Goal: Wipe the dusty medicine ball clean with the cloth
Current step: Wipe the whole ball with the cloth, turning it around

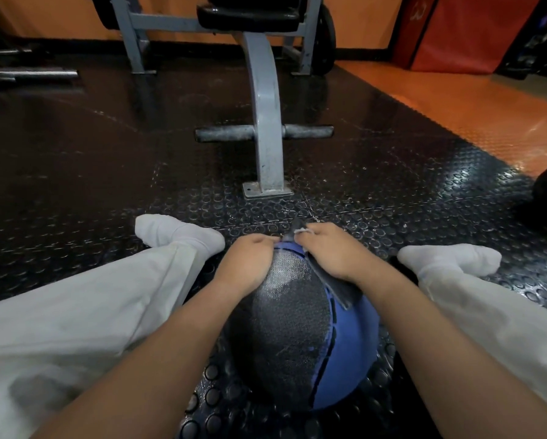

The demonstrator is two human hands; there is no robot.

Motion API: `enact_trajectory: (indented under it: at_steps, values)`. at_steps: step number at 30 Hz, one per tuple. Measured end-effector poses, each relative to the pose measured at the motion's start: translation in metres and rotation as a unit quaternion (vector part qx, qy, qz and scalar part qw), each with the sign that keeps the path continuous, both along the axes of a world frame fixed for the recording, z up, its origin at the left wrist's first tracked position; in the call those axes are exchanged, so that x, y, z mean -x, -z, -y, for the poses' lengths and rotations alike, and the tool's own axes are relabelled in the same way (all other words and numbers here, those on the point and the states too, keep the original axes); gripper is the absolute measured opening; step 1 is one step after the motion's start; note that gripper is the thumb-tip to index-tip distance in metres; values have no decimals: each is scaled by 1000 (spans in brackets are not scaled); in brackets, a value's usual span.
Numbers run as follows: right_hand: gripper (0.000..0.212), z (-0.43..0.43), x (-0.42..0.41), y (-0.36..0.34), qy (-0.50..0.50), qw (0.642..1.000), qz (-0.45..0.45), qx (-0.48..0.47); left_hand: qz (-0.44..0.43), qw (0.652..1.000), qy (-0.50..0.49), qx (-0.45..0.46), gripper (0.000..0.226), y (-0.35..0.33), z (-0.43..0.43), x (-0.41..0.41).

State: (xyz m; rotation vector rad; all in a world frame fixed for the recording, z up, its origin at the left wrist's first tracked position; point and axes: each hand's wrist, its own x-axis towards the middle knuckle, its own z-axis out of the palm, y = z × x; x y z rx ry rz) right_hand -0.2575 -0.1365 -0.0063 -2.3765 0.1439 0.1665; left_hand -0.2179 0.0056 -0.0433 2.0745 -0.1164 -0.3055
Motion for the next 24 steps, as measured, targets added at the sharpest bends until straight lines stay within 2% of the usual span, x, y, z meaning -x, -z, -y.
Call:
enact_trajectory:
  at_steps: [2, 4, 7, 9, 11, 13, 15, 17, 20, 22, 24]
  values:
    - [35, -6, -15, -2, 0, 1000, -19, 5, 1, 1000, -8, -5, 37, 1, -4, -3]
    - [33, -10, -11, -3, -23, 1000, 7, 14, -4, 1000, -10, -18, 39, 2, -10, -7]
    - [23, -7, 28, 7, -68, 992, 107, 21, 5, 999, 5, -37, 38, 8, -20, -12]
    - [32, -9, 59, 11, -94, 977, 188, 29, 1, 1000, 1, -1, 37, 10, -25, -10]
    - [41, -5, 62, 19, -95, 972, 210, 34, -4, 999, -15, 34, 37, 9, -27, -7]
    - [38, -1, 44, 22, -57, 985, 162, 7, -8, 999, -29, 45, 37, 8, -27, -2]
    - [33, 7, 13, 22, 21, 996, 58, -69, -5, 998, -38, 45, 38, 8, -26, 2]
    - [34, 14, -7, 22, 63, 995, -11, -76, -10, 997, -56, 54, 38, 8, -26, 5]
    - [31, 1, -1, 11, 79, 997, 0, -20, -10, 997, -66, 47, 37, 8, -25, 2]
    - [26, -22, 29, 7, 65, 994, 70, 59, -15, 997, -66, 49, 37, 9, -27, -1]
    - [36, -40, 59, 6, 25, 978, 152, 142, -15, 996, -63, 66, 37, 12, -30, -2]
